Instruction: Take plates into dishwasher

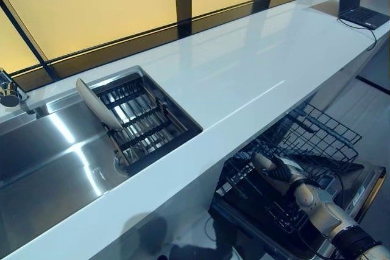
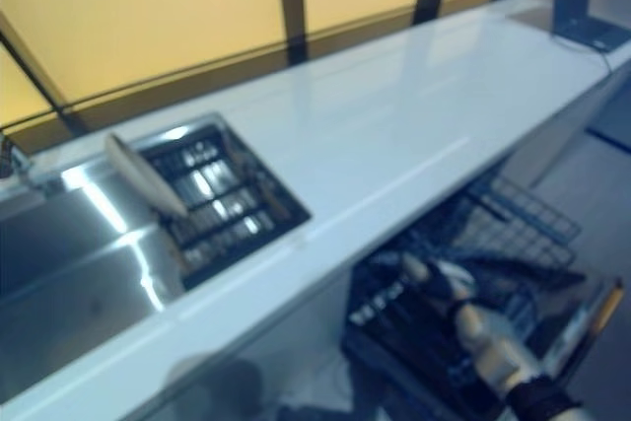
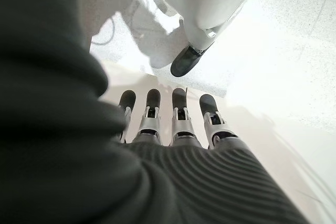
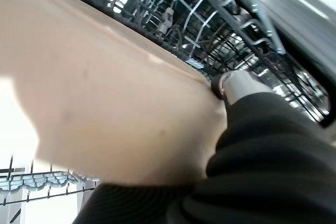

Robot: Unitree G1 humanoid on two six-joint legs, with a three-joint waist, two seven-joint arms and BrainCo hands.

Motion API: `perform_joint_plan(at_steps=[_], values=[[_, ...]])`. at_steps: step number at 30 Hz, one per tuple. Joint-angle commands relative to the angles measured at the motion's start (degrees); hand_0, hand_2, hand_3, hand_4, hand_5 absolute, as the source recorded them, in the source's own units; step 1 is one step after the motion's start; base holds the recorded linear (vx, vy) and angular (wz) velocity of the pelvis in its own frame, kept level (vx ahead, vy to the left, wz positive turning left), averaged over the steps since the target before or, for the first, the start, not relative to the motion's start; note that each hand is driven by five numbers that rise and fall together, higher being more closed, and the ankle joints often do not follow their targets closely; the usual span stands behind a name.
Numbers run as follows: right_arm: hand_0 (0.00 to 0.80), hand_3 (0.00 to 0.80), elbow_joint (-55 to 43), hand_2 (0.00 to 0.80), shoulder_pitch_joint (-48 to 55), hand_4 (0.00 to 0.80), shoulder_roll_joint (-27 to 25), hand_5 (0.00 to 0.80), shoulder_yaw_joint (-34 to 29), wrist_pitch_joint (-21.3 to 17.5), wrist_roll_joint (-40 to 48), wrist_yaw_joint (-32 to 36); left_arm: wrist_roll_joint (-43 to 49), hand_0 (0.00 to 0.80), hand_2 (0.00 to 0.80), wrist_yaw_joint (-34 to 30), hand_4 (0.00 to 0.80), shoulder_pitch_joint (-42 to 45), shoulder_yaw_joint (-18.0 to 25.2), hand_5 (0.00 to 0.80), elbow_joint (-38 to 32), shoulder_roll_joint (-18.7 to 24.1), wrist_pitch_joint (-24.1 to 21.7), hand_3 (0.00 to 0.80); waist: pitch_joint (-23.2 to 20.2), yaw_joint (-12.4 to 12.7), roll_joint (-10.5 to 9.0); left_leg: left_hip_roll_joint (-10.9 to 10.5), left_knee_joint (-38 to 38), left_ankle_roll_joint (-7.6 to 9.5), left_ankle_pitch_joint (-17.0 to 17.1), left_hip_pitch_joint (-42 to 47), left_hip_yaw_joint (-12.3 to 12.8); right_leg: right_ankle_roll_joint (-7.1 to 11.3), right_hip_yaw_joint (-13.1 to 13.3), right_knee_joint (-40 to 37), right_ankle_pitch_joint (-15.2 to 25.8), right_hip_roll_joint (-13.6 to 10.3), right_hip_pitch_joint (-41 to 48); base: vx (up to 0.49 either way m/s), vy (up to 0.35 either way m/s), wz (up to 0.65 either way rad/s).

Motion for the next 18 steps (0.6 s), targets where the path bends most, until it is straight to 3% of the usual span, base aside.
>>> perform_joint_plan(at_steps=[1, 18], values=[[0.8, 0.8, 0.48, 0.8, -5.68, 0.8, 0.17, 0.8, 2.17, -0.46, -2.03, -2.15, 1.12, 0.0, 0.0, -0.5, 0.0, -3.04, -2.97, 0.0, -0.31, 1.33, -0.52, 0.0, 0.11, 1.58, -0.46, -1.05, -0.19, -0.43, -4.57, 1.23, -0.72, 0.28, 1.47, 6.4, -1.03, -0.48, -5.73, 0.0, 0.0, 0.0], [0.8, 0.8, 8.0, 0.8, -11.68, 0.8, 0.69, 0.8, 4.26, 1.11, -1.19, -3.84, 0.36, 0.0, 0.0, -0.98, 0.0, -5.31, -4.88, 0.0, -2.38, 1.66, -0.42, 0.0, 2.16, 2.53, 0.57, -1.75, -0.19, -0.11, -4.63, 0.18, -1.88, 0.35, 0.8, 7.2, -0.51, -0.99, -7.98, -0.003, 0.001, 0.01]])
